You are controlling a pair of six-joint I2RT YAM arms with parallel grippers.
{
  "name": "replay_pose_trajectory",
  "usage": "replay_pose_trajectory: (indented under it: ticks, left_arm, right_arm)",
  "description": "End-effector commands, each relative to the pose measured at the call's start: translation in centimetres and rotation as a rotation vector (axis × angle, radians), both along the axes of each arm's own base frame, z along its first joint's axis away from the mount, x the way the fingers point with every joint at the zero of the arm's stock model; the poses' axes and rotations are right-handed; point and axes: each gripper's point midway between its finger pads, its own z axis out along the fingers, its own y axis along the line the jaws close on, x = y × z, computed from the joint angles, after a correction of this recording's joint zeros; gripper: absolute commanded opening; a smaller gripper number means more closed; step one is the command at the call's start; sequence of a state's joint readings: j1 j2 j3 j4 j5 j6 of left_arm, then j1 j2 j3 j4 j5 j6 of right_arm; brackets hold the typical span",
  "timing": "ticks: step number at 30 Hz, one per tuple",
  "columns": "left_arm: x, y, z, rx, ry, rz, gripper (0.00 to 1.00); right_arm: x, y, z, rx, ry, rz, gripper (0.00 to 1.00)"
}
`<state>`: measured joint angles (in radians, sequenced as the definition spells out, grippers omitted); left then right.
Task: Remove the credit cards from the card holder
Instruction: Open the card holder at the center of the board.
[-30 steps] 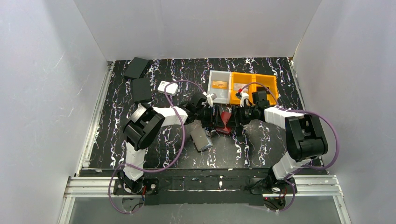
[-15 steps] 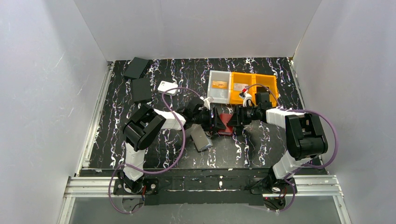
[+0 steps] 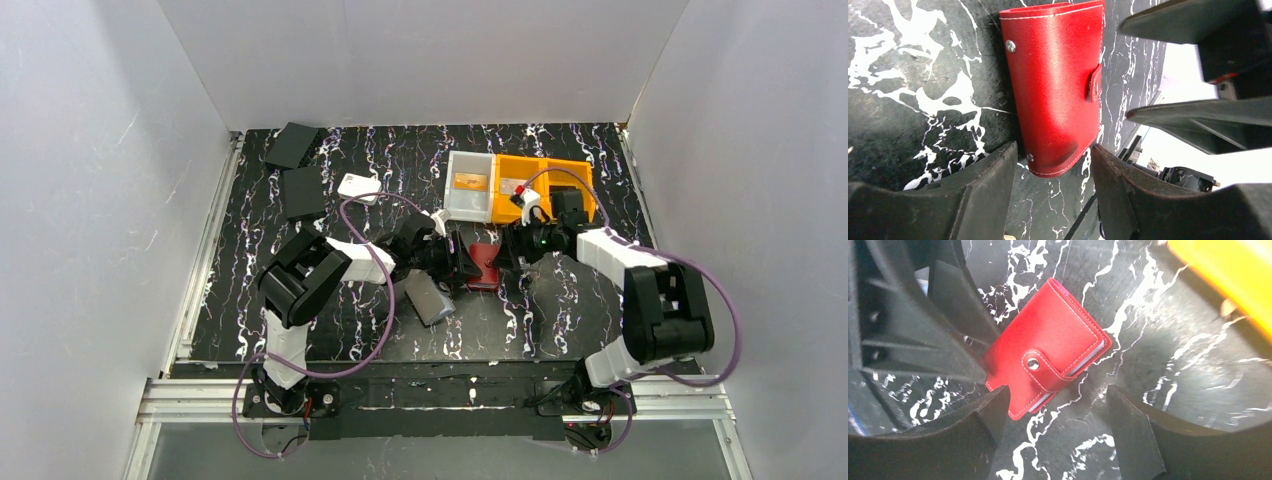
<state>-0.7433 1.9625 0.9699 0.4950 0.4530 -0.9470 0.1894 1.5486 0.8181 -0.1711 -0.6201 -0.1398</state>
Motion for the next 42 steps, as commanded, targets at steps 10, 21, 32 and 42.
replay_pose_trajectory:
  ticks: [10,21,32,42]
  left_arm:
    - [-0.5,2.3,-1.2,0.143,0.014,0.039,0.53]
    - [-0.5,2.4,-1.8,0.167,0.016,0.025,0.51]
    - [-0.4,2.4,-3.1,0.185,0.043,0.032,0.50]
    - [0.1,3.5,-4.4,0.214,0.062,0.058,0.31]
  right_arm:
    - [-1.0,2.9,5.8,-0.195,-0.649,0.770,0.71]
    - [0.2,4.3,1.9,-0.282,-0.474,0.750,0.58]
    - [-0.8,3.4,-0.7,-0.369,-0.420,0.782,0.46]
    - [-1.7,3.5,0.5,-0.338,-0.442,0.773,0.14]
